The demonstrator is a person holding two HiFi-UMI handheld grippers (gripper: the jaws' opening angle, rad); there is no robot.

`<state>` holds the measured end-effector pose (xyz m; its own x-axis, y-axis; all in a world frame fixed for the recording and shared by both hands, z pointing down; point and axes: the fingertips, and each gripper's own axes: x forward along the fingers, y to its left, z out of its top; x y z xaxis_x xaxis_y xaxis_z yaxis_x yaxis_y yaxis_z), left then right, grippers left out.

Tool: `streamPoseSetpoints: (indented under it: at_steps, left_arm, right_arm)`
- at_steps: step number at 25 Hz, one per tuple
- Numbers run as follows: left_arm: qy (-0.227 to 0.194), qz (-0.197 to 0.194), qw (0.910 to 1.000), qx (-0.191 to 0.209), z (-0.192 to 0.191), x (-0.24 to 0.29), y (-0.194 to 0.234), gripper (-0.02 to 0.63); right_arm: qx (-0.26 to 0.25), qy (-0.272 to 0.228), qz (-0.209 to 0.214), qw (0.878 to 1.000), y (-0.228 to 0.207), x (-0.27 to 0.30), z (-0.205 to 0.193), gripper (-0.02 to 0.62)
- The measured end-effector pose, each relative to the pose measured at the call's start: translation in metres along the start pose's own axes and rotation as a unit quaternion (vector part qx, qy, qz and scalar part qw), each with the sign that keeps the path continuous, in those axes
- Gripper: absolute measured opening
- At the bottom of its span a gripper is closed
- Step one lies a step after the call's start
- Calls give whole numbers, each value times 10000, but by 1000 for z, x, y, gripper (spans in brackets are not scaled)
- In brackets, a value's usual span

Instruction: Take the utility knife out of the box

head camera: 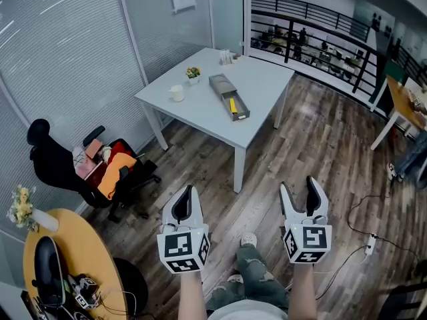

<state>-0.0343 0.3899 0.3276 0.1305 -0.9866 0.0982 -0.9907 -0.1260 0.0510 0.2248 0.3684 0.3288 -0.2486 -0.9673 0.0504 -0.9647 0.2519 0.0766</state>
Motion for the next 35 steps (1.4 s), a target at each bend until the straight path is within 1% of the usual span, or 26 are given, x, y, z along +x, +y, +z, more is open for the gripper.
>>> streamPoseSetpoints:
  at_steps: [4,10,13,16,25,29,35]
  left_arm:
    - [20,85,10000,-32,-1,27,9,1]
    - [44,243,9997,-58,0,87,25,1]
    - [29,316,9995,-58,8,123,30,1]
    - [-10,381,9993,-33,20,160,34,1]
    - [-87,602,9981,33,41,259,48,1]
    - [-82,719,9973,77,43,287,56,1]
    - [29,843,9964,58,41,318,74,1]
  right_arm:
    - [48,14,129,9999,-2,33,-2,302]
    - [52,-31,377,9993,-8,105,0,298]
    - [15,-12,582,9983,-9,145,4,296]
    - [-56,-47,691,9976,-16,186,14,296]
    - [11,-145,792,9968,-53,296,26,296]
    - [73,-126,811,9966,-64,326,21,288]
    - [164,33,849,9962,-66,365,10,285]
